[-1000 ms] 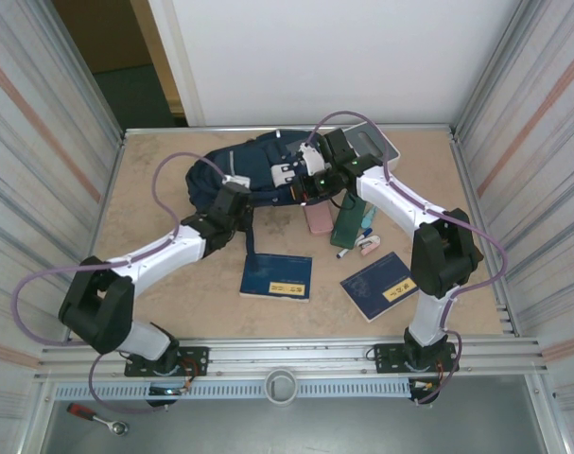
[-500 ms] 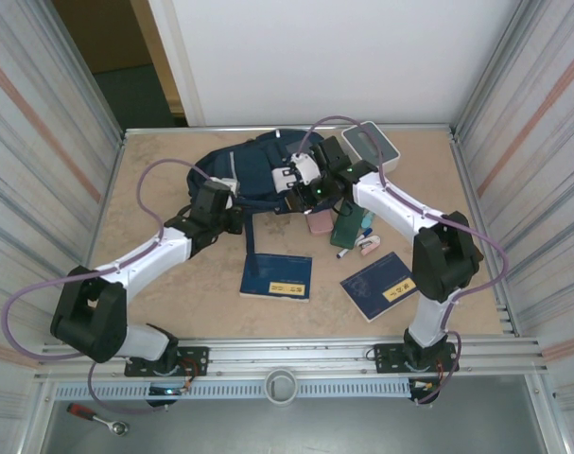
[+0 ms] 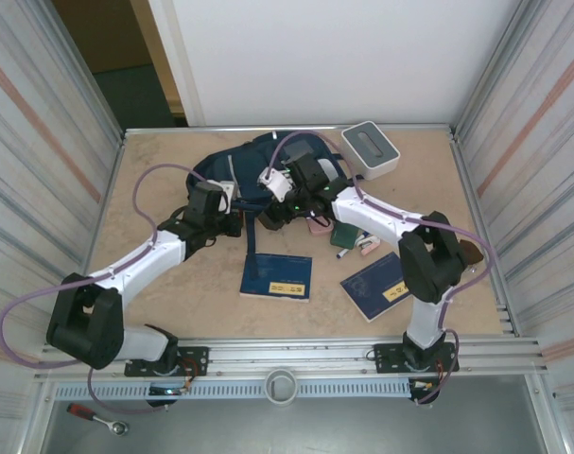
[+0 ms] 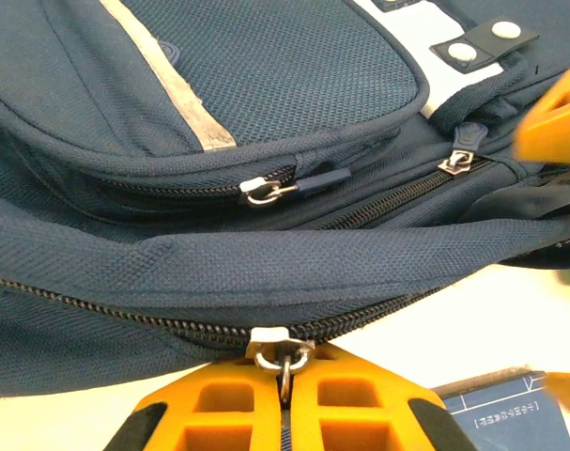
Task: Pack the student bag
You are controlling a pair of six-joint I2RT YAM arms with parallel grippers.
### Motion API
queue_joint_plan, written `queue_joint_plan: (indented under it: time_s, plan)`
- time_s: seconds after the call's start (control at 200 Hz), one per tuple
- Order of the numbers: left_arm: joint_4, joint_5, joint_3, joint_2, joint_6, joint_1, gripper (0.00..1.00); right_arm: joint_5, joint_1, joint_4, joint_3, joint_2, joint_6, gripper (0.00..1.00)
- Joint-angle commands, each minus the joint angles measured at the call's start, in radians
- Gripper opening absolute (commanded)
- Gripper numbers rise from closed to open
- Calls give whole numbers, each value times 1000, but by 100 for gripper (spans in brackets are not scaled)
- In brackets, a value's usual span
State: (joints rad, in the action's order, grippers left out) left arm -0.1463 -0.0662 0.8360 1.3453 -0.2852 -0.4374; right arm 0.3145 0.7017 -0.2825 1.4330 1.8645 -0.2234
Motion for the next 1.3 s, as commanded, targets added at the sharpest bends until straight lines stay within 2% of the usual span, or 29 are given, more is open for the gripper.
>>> queue_joint_plan:
  time_s: [0.0, 0.04, 0.175, 0.235, 0.311, 0.401, 0.491, 0.586, 0.691, 0.832, 0.922, 1.042, 1.092, 1.212, 1.293]
  plan:
    - [25, -23, -5, -55, -12, 14, 0, -6, 9, 33, 68, 57, -58, 65]
    - [28, -26, -9, -58, -16, 18, 0, -20, 8, 30, 78, 70, -64, 59]
    - [26, -8, -27, -74, -34, 32, 0, -38, 1, 24, 79, 69, -86, 25]
    - [13, 17, -34, -83, -48, 43, 0, -40, -4, 19, 59, 51, -93, 14]
    - [-14, 68, -41, -97, -73, 69, 0, -29, -20, 20, 24, 15, -99, 5]
    - [-58, 127, -40, -108, -94, 105, 0, 0, -44, 12, -18, -23, -107, 0]
    - [-95, 178, -36, -115, -112, 144, 0, 24, -60, -19, -35, -46, -126, 0]
    - [-126, 183, -28, -120, -143, 192, 0, 34, -71, -58, -32, -58, -154, 0]
    - [-151, 197, -18, -126, -147, 201, 0, 38, -78, -91, -21, -62, -174, 1]
    - [-142, 95, -17, -143, -134, 200, 0, 69, -81, -106, 5, -52, -157, 7]
    - [-107, -9, -34, -161, -124, 194, 0, 152, -82, -89, 15, -54, -97, 17]
    - [-54, -122, -65, -197, -131, 189, 0, 307, -83, 20, 1, -57, 71, 44]
    - [-41, -150, -72, -211, -134, 188, 0, 335, -77, 44, 14, -41, 130, 52]
    - [-36, -174, -72, -228, -134, 185, 0, 335, -52, 63, 47, -1, 185, 59]
    - [-37, -178, -72, -230, -132, 184, 0, 334, -35, 65, 79, 30, 191, 60]
